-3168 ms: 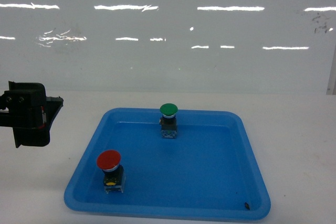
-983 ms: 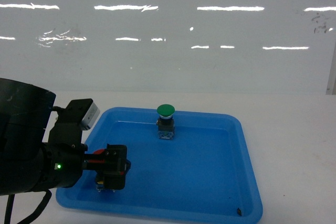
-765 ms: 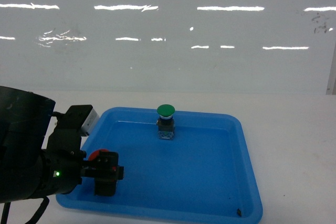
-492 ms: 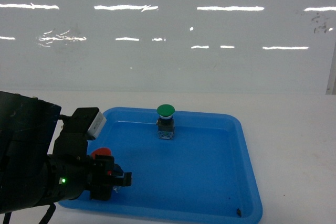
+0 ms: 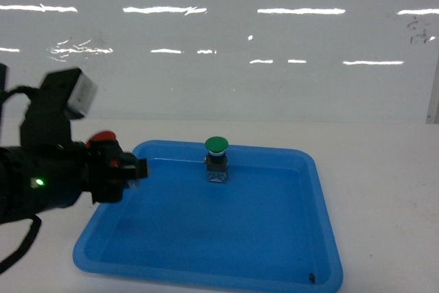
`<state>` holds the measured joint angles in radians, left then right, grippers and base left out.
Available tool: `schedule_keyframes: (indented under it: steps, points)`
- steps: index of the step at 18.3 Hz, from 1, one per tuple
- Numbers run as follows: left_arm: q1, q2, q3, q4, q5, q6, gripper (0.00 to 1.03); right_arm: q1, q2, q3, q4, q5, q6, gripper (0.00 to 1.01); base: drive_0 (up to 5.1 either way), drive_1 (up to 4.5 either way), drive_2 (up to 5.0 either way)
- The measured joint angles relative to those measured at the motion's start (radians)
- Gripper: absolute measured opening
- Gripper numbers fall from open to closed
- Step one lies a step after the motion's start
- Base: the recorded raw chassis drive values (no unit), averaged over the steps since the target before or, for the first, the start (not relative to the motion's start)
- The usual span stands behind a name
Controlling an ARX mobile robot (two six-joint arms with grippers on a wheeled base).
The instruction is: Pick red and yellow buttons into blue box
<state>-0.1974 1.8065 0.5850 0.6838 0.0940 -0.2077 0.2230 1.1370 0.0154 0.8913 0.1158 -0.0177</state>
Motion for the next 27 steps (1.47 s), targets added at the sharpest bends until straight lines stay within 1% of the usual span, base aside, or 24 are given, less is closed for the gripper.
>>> schedule_keyframes:
  steps: [1,2,3,4,5,6,7,9,10,11,12,13,15,24,27]
  points:
    - [0.010,-0.120,-0.057,0.010,-0.070,0.012,0.24,0.000,0.000,0.000,0.000,0.000,0.000,0.37,0.0,0.00,0.0]
    - [0.010,-0.267,-0.162,0.106,-0.146,0.089,0.24,0.000,0.000,0.000,0.000,0.000,0.000,0.37,0.0,0.00,0.0]
    - [0.028,-0.340,-0.213,0.096,-0.145,0.124,0.24,0.000,0.000,0.000,0.000,0.000,0.000,0.37,0.0,0.00,0.0]
    - [0.041,-0.364,-0.240,0.116,-0.148,0.142,0.24,0.000,0.000,0.000,0.000,0.000,0.000,0.37,0.0,0.00,0.0]
    - [0.061,-0.397,-0.261,0.092,-0.147,0.158,0.24,0.000,0.000,0.000,0.000,0.000,0.000,0.37,0.0,0.00,0.0]
    - [0.079,-0.426,-0.275,0.067,-0.147,0.165,0.24,0.000,0.000,0.000,0.000,0.000,0.000,0.37,0.0,0.00,0.0]
    - [0.105,-0.463,-0.303,0.067,-0.143,0.183,0.24,0.000,0.000,0.000,0.000,0.000,0.000,0.37,0.0,0.00,0.0]
    - [0.149,-0.522,-0.326,0.029,-0.136,0.191,0.24,0.000,0.000,0.000,0.000,0.000,0.000,0.37,0.0,0.00,0.0]
    - [0.166,-0.566,-0.345,0.029,-0.131,0.208,0.24,0.000,0.000,0.000,0.000,0.000,0.000,0.37,0.0,0.00,0.0]
    - [0.174,-0.599,-0.362,0.025,-0.119,0.215,0.24,0.000,0.000,0.000,0.000,0.000,0.000,0.37,0.0,0.00,0.0]
    - [0.175,-0.620,-0.374,0.021,-0.117,0.222,0.24,0.000,0.000,0.000,0.000,0.000,0.000,0.37,0.0,0.00,0.0]
    - [0.177,-0.648,-0.393,0.042,-0.107,0.235,0.24,0.000,0.000,0.000,0.000,0.000,0.000,0.37,0.0,0.00,0.0]
    - [0.180,-0.655,-0.393,0.042,-0.102,0.242,0.24,0.000,0.000,0.000,0.000,0.000,0.000,0.37,0.0,0.00,0.0]
    - [0.180,-0.652,-0.393,0.043,-0.101,0.242,0.24,0.000,0.000,0.000,0.000,0.000,0.000,0.37,0.0,-2.03,2.0]
    - [0.180,-0.653,-0.393,0.042,-0.102,0.242,0.24,0.000,0.000,0.000,0.000,0.000,0.000,0.37,3.0,-4.98,2.0]
